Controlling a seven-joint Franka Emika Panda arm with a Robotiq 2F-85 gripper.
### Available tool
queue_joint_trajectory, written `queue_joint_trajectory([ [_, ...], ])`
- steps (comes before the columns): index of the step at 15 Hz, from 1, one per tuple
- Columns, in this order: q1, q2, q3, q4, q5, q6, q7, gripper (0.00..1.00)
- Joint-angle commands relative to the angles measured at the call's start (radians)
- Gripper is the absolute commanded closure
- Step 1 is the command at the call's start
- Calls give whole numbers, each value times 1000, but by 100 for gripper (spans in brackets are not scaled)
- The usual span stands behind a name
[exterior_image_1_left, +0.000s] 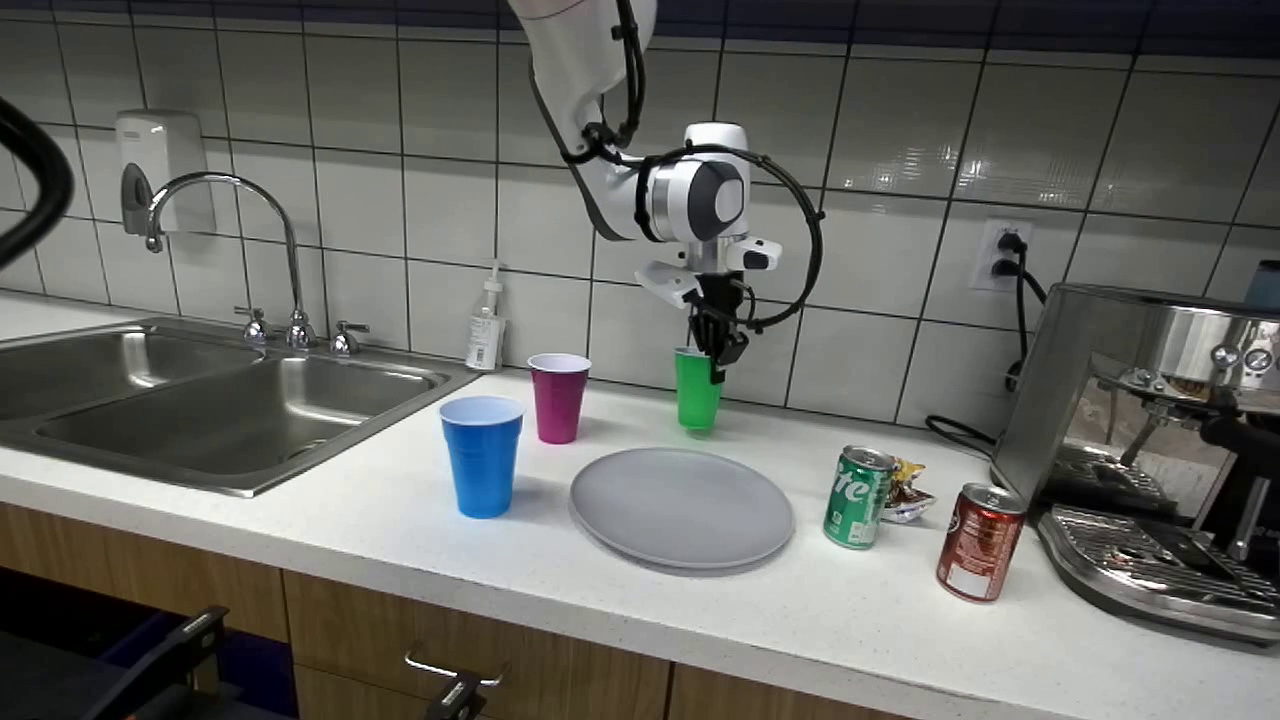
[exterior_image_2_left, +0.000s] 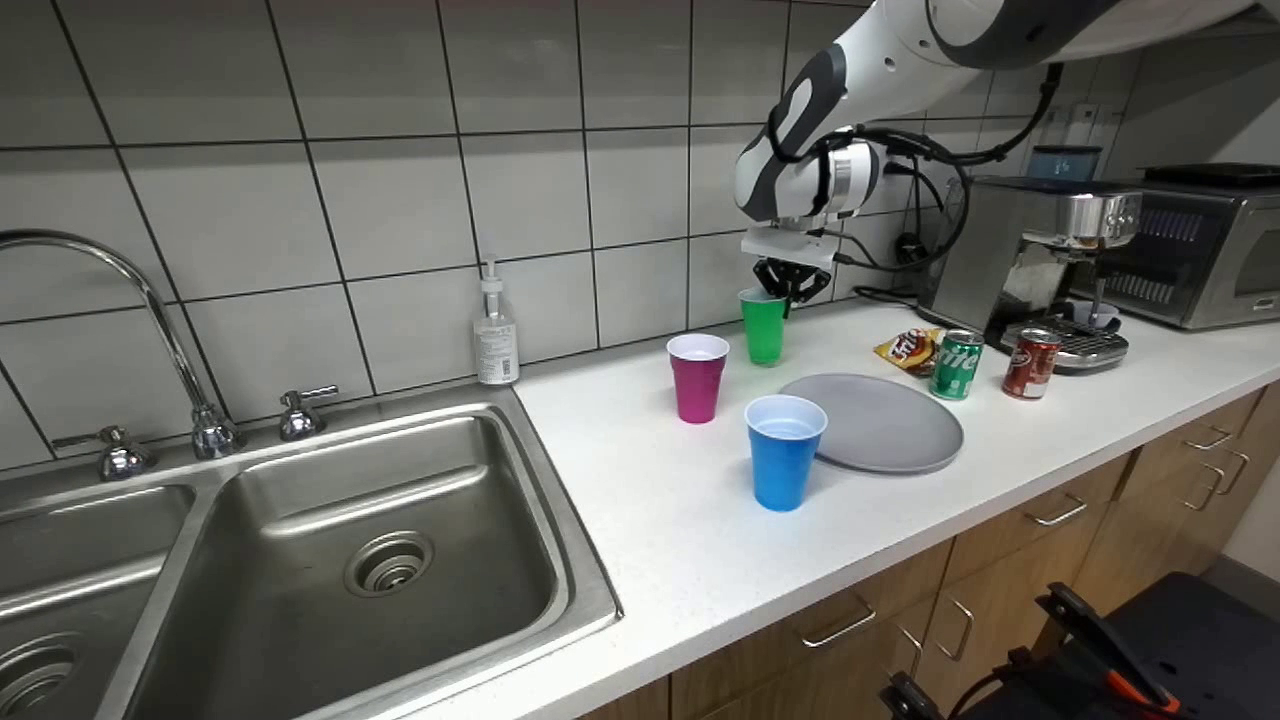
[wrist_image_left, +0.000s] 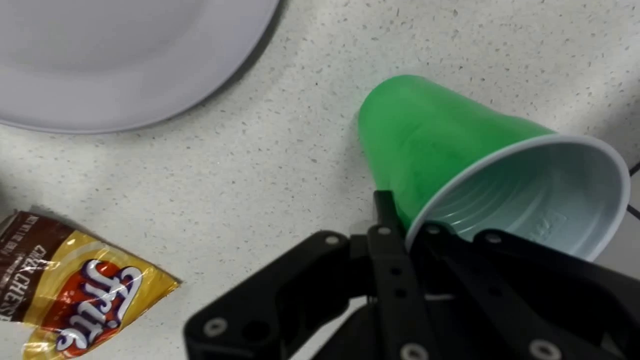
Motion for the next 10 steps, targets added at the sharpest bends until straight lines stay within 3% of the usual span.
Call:
queue_joint_trajectory([
  [1,-9,-101,9,-122,17,30,-21,99],
  [10,-4,-258,-28,-385,3,114,-12,99],
])
